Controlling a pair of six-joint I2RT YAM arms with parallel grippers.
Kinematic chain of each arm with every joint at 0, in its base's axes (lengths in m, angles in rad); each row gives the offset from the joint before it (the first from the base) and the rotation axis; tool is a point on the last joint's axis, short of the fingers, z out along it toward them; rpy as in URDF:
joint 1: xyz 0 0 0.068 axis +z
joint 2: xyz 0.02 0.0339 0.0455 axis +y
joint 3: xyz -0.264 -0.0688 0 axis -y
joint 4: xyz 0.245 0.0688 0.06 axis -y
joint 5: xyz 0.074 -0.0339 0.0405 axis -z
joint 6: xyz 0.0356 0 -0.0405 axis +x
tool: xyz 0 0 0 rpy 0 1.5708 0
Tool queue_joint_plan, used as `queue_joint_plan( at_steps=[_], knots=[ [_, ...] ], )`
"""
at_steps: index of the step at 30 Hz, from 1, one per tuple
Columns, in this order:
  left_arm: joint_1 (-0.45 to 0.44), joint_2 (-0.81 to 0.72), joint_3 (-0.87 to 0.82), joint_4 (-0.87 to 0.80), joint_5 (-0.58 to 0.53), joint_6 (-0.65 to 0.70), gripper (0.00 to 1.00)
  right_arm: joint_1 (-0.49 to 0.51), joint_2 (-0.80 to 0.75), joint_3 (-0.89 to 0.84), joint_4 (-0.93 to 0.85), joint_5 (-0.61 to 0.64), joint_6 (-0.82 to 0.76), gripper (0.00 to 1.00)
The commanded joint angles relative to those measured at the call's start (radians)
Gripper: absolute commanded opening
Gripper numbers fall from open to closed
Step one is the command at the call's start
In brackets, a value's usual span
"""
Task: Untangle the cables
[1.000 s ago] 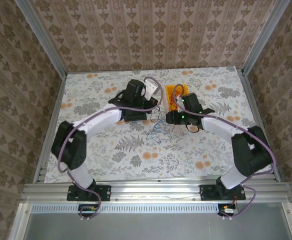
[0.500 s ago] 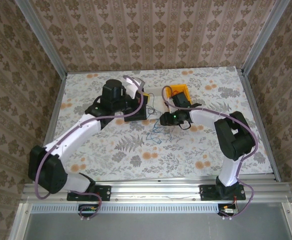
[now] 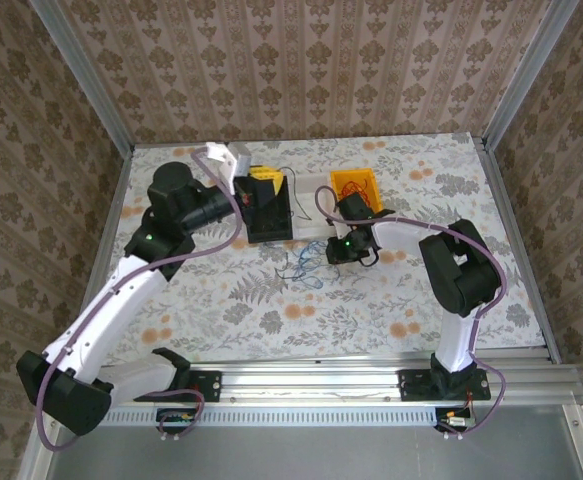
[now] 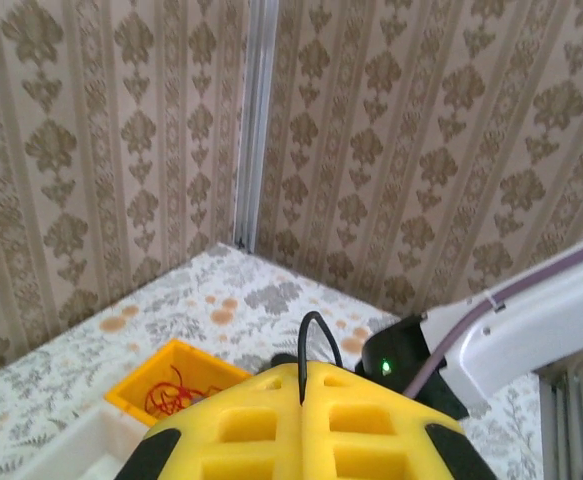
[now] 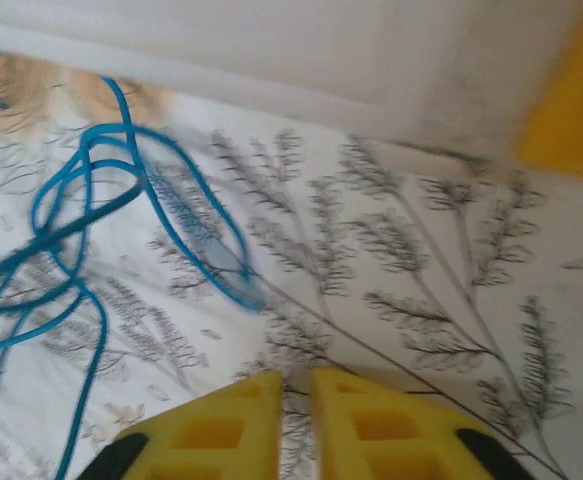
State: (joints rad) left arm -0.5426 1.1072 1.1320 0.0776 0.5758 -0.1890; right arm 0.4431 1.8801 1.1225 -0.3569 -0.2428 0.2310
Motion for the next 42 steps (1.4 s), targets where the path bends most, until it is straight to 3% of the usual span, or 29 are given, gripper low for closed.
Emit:
queue_joint_plan(
  at_steps=[1,5,13,16,33,42],
  knots=[
    [0.034,-0.023,0.005,0.096,0.044,-0.067,0.0,0.002,-0.014,-0.047,-0.072,0.087,-0.002,0.13],
    [0.04,-0.008,0.025,0.071,0.004,-0.045,0.0,0.002,-0.035,-0.082,-0.046,0.096,0.0,0.13],
    [0.046,0.133,0.034,0.049,-0.327,-0.013,0.0,0.001,-0.11,-0.104,0.013,0.112,0.011,0.15],
    [0.057,0.211,0.049,0.076,-0.371,-0.01,0.0,0.001,-0.118,-0.101,0.015,0.1,0.011,0.15],
    [0.142,0.532,0.05,0.202,-0.411,-0.051,0.0,-0.001,-0.131,-0.12,0.019,0.092,0.002,0.16],
    [0.141,0.651,0.053,0.248,-0.482,-0.09,0.0,-0.003,-0.128,-0.121,0.021,0.089,0.001,0.16]
  ],
)
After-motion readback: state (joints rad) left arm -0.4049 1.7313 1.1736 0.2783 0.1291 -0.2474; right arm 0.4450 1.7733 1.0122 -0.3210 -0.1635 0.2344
